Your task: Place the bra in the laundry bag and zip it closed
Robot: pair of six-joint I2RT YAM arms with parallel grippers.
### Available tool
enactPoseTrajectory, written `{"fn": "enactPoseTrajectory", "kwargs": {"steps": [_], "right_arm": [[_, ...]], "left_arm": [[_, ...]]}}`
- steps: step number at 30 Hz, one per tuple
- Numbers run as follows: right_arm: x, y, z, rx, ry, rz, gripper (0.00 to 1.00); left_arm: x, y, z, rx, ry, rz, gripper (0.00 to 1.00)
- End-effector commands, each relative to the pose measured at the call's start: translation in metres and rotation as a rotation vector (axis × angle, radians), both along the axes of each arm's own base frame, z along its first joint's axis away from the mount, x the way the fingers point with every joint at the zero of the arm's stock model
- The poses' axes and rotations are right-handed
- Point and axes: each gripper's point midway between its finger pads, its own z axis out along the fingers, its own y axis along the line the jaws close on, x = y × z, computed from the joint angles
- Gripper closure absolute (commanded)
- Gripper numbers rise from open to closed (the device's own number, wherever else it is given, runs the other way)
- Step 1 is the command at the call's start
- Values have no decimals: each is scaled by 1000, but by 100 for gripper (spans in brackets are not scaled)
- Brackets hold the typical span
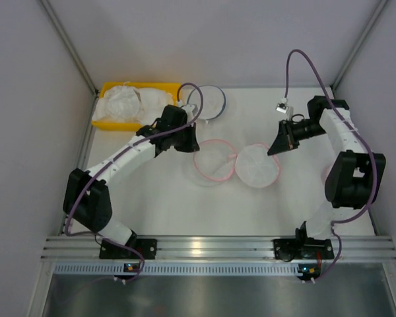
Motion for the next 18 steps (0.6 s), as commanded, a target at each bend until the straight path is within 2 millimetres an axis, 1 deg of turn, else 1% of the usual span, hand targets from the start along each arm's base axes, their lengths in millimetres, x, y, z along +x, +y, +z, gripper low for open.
{"fn": "enactPoseTrajectory", "kwargs": {"steps": [1,2,3,4,5,6,7,8,10,11,12,13,14,15,17,18], "right_arm": [[-14,-1,-13,-11,155,56,100],[-8,-2,-22,-10,176,65,100],[-5,-2,-26,-10,183,69,100],[1,-3,-29,-10,174,76,100],[6,-4,-38,-10,197,82,100],[9,-5,-42,-13,200,85,100],[15,-7,-46,-24,192,92,100],[19,-9,-55,-23,220,88,100],[29,-16,-60,-21,218,74,100],[35,-26,-68,-24,233,47,100],[39,-33,-70,-29,234,31,100],[48,-41,-69,-44,210,16,100],[55,-55,-71,-47,211,-23,100],[64,-63,-67,-55,186,-45,100],[71,-80,-67,-75,183,-89,100],[74,-85,-67,-85,174,-98,100]], "left_arm": [[5,-20,-18,-73,44,-60,100],[8,-21,-21,-78,46,-60,100],[14,-21,-28,-74,53,-52,100],[17,-20,-30,-73,57,-47,100],[21,-19,-31,-78,56,-42,100],[29,-14,-36,-76,63,-24,100],[34,-11,-37,-74,63,-17,100],[37,-9,-39,-70,59,-27,100],[47,-8,-43,-60,49,-40,99],[48,-12,-42,-76,53,-62,99],[53,-16,-45,-81,55,-75,98],[57,-19,-42,-93,41,-87,97],[61,-23,-43,-105,37,-98,96],[68,-30,-43,-121,30,-109,96],[80,-40,-40,-154,13,-115,95],[84,-47,-47,-169,33,-132,95]]}}
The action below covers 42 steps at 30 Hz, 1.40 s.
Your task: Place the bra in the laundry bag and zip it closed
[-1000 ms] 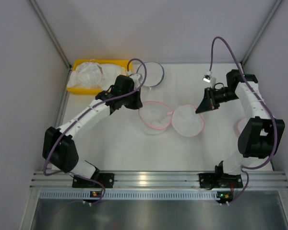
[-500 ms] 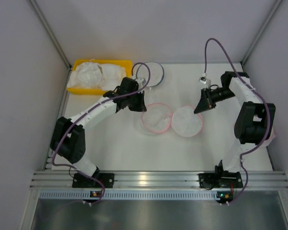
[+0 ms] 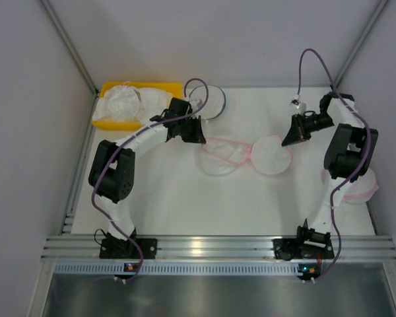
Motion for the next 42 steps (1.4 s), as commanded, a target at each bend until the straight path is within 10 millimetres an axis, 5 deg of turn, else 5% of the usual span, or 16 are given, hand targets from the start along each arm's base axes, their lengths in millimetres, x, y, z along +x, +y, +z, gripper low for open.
{"fn": "enactPoseTrajectory", "kwargs": {"steps": [1,6,11,15,17,22,23,28,32,34,42], "right_arm": [[-8,-27,27,-23,48,-49,100],[4,-35,27,-45,28,-62,100],[14,-28,10,-10,78,-63,98],[24,-25,3,-11,82,-81,66],[33,-31,2,-49,45,-97,54],[57,-48,27,-163,-70,-141,29],[63,-50,37,-180,-106,-153,23],[75,-54,85,-257,-289,-181,1],[71,-45,108,-331,-388,-152,1],[67,-32,122,-348,-440,-127,1],[29,23,119,-324,-418,-3,1]], "left_arm": [[38,-35,35,-127,-124,-59,95],[60,-56,42,-184,-168,-89,90],[68,-54,44,-172,-198,-103,79],[63,-44,73,-172,-274,-143,63],[64,-34,87,-143,-299,-139,41],[88,24,159,-146,-405,-10,18],[97,51,178,-135,-439,43,12],[119,141,210,-87,-478,198,2],[135,229,197,30,-480,316,2],[139,249,188,131,-513,293,5],[129,246,108,314,-445,-52,20]]}}
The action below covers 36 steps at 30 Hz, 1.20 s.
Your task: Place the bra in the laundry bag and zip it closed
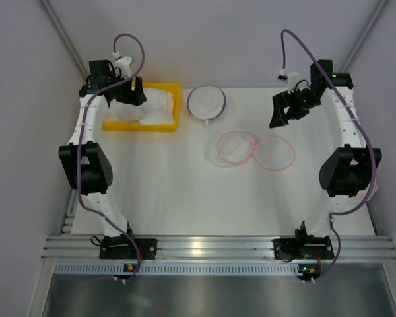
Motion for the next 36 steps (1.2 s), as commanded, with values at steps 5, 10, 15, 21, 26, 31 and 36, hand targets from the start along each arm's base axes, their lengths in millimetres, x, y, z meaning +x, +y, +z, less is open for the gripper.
{"fn": "enactPoseTrajectory", "kwargs": {"steps": [5,10,15,21,26,31,36], "right_arm": [[-24,43,-5,3,10,82,1],[-31,56,-12,7,31,105,1],[-32,58,-14,7,40,105,1],[-34,57,-12,2,40,107,0],[-32,56,-8,-7,26,104,1],[-31,56,-4,-2,17,97,1],[-31,57,2,7,3,93,1]], "left_arm": [[-4,-4,-71,209,121,-143,26],[-3,-9,-103,226,191,-141,28],[-7,-13,-124,208,240,-146,32],[-6,-13,-139,190,278,-128,42],[-7,-17,-139,168,286,-134,68],[-4,-23,-107,138,222,-138,100],[1,-32,-48,80,111,-127,100]]}}
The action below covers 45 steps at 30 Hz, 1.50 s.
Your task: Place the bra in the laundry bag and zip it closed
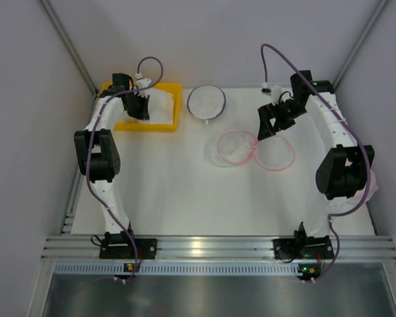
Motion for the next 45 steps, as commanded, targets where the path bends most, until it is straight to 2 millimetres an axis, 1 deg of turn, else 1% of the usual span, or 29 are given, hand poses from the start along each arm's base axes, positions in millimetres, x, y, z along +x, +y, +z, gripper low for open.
{"fn": "enactPoseTrajectory", "kwargs": {"steps": [1,4,5,6,8,9,11,12,14,16,17,20,22,23,25,26,28,29,32,33,34,35,36,38,39,40,41,42,45], "right_arm": [[5,6,38,26,-126,2,1],[5,7,43,31,-140,4,1],[4,7,43,31,-140,4,1],[3,6,47,30,-142,2,1],[4,5,48,26,-144,7,1],[4,6,53,24,-154,13,1],[5,6,58,25,-170,14,1],[6,6,62,28,-184,16,1],[7,8,71,41,-215,22,1],[10,10,80,57,-252,22,1],[10,11,83,61,-263,22,1],[13,15,92,77,-304,24,1],[13,17,95,82,-312,26,1],[12,20,96,83,-315,32,1],[11,22,99,86,-319,36,1],[11,23,99,86,-321,41,1],[9,25,102,90,-326,44,1],[8,25,104,91,-333,47,1],[6,26,109,94,-345,48,1],[5,27,110,95,-344,50,1],[3,27,111,96,-345,49,0],[2,27,113,96,-353,50,0],[0,28,114,96,-351,53,1],[-3,28,116,96,-354,55,1],[-4,28,115,97,-350,56,0],[-6,28,116,98,-347,55,0],[-8,29,117,101,-351,59,1],[-9,29,115,102,-345,58,1],[-14,31,114,106,-349,61,1]], "left_arm": [[12,-12,101,-73,-205,-3,100],[14,-15,139,-108,-271,18,100],[14,-15,146,-112,-283,24,100],[13,-17,161,-121,-313,23,100],[12,-17,176,-138,-337,36,100],[12,-19,189,-149,-360,35,100],[9,-22,205,-176,-381,44,100],[6,-23,220,-184,-410,46,100],[2,-26,237,-212,-432,54,100],[-8,-29,272,-240,-494,52,100],[-11,-31,276,-254,-497,52,100],[-23,-36,306,-299,-538,48,100],[-37,-40,329,-327,-575,46,100],[-46,-42,342,-338,-598,37,100],[-58,-44,357,-349,-625,26,100],[-69,-47,370,-375,-639,28,100],[-82,-51,379,-395,-649,13,100],[-95,-53,391,-401,-672,4,100],[-116,-55,398,-412,-683,-6,100],[-132,-57,402,-415,-693,-14,100],[-140,-60,402,-431,-686,-24,100],[-160,-62,411,-440,-708,-37,100],[-166,-66,401,-457,-674,-50,100],[-187,-76,395,-508,-632,-83,100],[-202,-79,387,-522,-609,-92,100],[-209,-81,382,-539,-589,-93,100],[-229,-86,383,-556,-592,-124,100],[-232,-89,362,-577,-527,-125,100],[-263,-103,335,-653,-418,-176,100]]}}
